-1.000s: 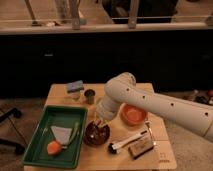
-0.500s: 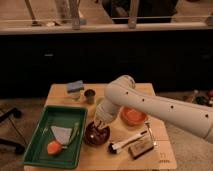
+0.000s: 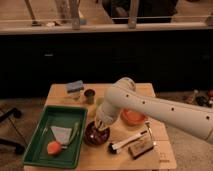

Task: Place grapes in purple bowl

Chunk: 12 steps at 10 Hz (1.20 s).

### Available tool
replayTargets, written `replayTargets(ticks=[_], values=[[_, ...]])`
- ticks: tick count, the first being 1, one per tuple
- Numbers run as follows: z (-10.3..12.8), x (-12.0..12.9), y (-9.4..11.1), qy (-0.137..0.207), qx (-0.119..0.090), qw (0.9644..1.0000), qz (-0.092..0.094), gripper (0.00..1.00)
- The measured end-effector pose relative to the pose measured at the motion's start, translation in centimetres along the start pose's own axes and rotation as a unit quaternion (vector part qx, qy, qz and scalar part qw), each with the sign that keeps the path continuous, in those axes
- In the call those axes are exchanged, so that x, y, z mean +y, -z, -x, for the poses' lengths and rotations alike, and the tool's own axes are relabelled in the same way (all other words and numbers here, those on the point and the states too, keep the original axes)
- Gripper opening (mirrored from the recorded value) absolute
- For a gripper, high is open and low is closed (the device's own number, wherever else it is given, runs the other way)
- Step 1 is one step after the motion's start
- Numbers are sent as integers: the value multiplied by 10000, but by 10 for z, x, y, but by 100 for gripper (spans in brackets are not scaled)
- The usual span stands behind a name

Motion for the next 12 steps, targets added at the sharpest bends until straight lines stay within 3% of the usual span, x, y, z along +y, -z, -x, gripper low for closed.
replayTargets(ticks=[4,7,10,12], values=[[-7,-8,0,69,-158,9998,-121,47],[-11,-12,-5,236,-452,9984,-223,76],[-14,-16,-13,417,-721,9961,-272,80],[-20,-15,-12,466,-783,9951,-374,80]])
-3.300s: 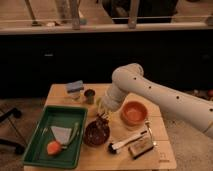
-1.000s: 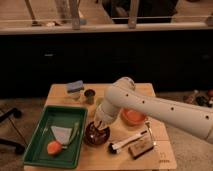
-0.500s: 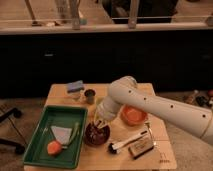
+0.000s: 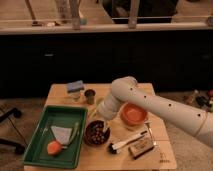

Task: Place grapes in purple bowl

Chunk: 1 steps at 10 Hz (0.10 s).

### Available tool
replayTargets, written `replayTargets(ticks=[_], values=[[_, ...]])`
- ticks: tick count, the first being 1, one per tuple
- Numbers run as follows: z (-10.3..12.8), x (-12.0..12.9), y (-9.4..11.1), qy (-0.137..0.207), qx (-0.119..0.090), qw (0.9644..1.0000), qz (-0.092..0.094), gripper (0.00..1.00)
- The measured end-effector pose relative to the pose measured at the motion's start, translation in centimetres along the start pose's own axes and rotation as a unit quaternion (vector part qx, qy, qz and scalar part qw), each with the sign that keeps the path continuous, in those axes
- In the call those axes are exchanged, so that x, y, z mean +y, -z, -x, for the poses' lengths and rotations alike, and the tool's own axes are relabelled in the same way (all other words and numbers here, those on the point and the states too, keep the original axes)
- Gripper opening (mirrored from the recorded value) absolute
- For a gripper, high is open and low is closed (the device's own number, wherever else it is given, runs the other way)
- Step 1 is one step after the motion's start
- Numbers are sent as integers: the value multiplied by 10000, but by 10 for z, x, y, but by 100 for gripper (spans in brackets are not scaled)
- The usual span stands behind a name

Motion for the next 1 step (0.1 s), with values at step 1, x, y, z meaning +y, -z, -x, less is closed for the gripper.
replayTargets(ticks=[1], values=[[-4,3,6,2,3,9999,-110,80]])
